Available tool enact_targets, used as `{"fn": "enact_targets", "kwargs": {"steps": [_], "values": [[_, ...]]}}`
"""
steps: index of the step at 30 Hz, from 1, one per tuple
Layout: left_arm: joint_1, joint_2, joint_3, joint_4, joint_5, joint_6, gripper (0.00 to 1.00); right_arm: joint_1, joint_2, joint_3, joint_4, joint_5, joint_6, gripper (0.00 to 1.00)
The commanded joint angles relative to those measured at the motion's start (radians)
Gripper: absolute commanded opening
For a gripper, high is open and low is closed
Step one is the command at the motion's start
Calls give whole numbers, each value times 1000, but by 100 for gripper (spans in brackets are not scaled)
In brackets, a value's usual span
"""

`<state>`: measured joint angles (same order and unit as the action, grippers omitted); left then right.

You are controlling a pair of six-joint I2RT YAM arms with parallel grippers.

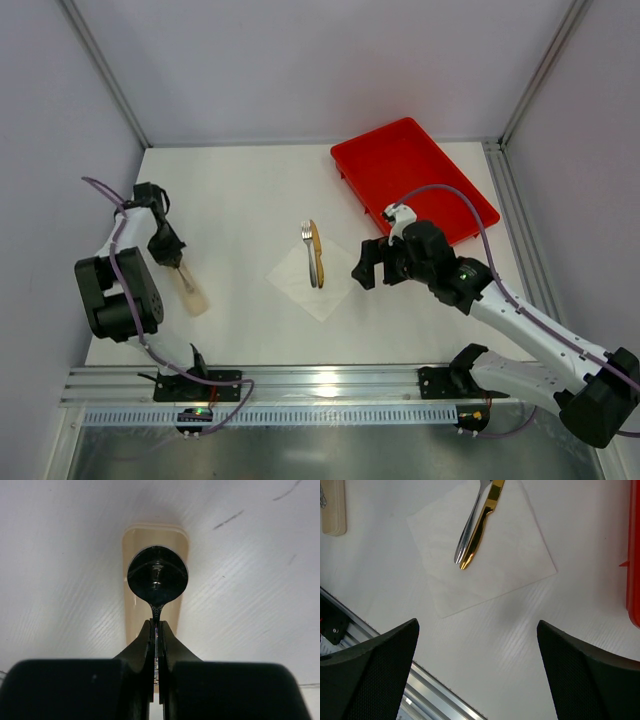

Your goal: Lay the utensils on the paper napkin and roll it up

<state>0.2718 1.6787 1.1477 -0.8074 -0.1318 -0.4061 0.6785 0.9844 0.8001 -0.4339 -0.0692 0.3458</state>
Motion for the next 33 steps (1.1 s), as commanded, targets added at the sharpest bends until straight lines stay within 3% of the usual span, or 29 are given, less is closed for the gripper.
{"fn": "enact_targets", "kwargs": {"steps": [1, 14, 15, 20, 23, 33], "values": [[-46, -96, 35, -15, 21, 20, 0, 0, -1, 14, 23, 26, 10, 100], [-262, -203, 109, -41, 175, 32, 0, -2, 57, 70, -62, 98, 8, 100], [-337, -209, 112, -39, 172, 20, 0, -2, 59, 70, -60, 101, 7, 100], [-489, -209, 106, 31, 209, -60, 0, -2, 69, 57, -89, 141, 12, 100], [-589, -156, 116, 76, 202, -102, 0, -2, 57, 41, -91, 147, 22, 100], [-767, 74, 242, 165, 179, -200, 0, -2, 39, 33, -82, 146, 15, 100]]}}
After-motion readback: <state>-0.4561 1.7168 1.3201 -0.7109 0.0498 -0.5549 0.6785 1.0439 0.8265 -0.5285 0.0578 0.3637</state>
